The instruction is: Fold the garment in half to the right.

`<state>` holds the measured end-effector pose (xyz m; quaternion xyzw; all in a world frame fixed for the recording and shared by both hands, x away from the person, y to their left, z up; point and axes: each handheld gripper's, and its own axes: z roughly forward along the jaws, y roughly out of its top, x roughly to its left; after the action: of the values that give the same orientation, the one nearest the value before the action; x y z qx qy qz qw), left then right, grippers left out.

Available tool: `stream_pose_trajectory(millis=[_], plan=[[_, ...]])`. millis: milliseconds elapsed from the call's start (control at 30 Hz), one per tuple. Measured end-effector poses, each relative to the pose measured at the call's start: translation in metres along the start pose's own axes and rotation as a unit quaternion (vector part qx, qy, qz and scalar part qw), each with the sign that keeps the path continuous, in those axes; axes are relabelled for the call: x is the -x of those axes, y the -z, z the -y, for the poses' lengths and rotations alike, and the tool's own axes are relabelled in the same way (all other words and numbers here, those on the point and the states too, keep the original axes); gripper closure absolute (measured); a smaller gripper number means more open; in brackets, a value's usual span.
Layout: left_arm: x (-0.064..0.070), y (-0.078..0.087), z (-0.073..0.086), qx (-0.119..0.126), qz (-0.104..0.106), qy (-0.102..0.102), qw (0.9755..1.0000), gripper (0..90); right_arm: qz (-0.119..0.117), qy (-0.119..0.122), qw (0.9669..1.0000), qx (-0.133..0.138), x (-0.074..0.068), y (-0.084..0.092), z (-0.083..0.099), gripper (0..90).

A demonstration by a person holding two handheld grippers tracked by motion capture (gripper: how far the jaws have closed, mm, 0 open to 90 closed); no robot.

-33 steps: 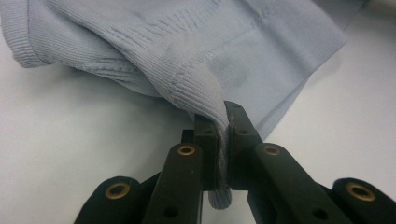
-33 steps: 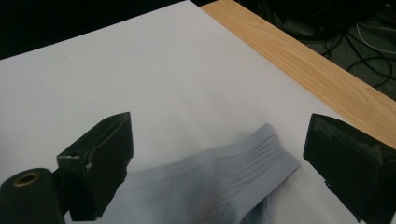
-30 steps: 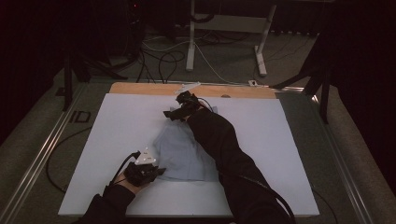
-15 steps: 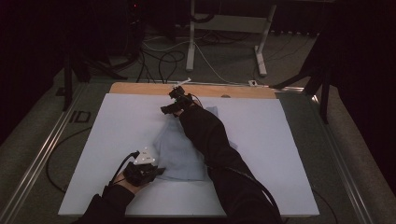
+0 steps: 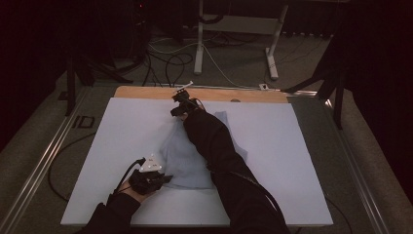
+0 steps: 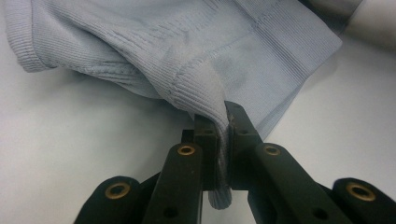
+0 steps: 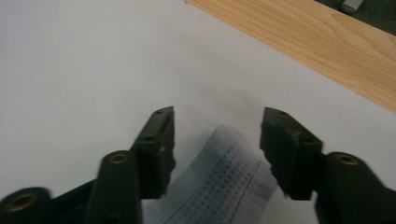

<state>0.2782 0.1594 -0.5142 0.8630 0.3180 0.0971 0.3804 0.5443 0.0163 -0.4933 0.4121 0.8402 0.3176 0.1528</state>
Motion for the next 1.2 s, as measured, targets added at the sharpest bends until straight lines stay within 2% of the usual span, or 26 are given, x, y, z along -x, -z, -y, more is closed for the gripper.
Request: stream_pose_trajectory(millis=[100, 433, 800, 967, 1033, 1200], plan=[[0.000, 0.000, 0.000, 0.001, 0.001, 0.002, 1.0000, 86.5, 0.006, 0.007, 0.9999, -0.008, -0.001, -0.005, 0.001, 53.2], [0.000, 0.000, 0.000, 0.001, 0.002, 0.003, 1.0000, 86.5, 0.019, 0.036, 0.9987, -0.029, -0.008, -0.016, 0.000, 64.3], [0.000, -0.001, 0.000, -0.001, 0.003, 0.003, 1.0000, 86.5, 0.017, 0.045, 0.9975, -0.052, -0.007, -0.022, 0.003, 71.3], [0.000, -0.001, 0.000, -0.001, 0.003, 0.003, 1.0000, 86.5, 0.016, 0.049, 0.9972, -0.054, -0.005, -0.023, 0.004, 76.7], [0.000, -0.002, 0.001, -0.001, 0.002, 0.005, 1.0000, 86.5, 0.022, 0.052, 0.9968, -0.057, -0.005, -0.022, 0.004, 84.8], [0.000, -0.002, 0.001, 0.000, 0.002, 0.006, 1.0000, 86.5, 0.015, 0.054, 0.9971, -0.052, -0.002, -0.019, 0.004, 87.2]])
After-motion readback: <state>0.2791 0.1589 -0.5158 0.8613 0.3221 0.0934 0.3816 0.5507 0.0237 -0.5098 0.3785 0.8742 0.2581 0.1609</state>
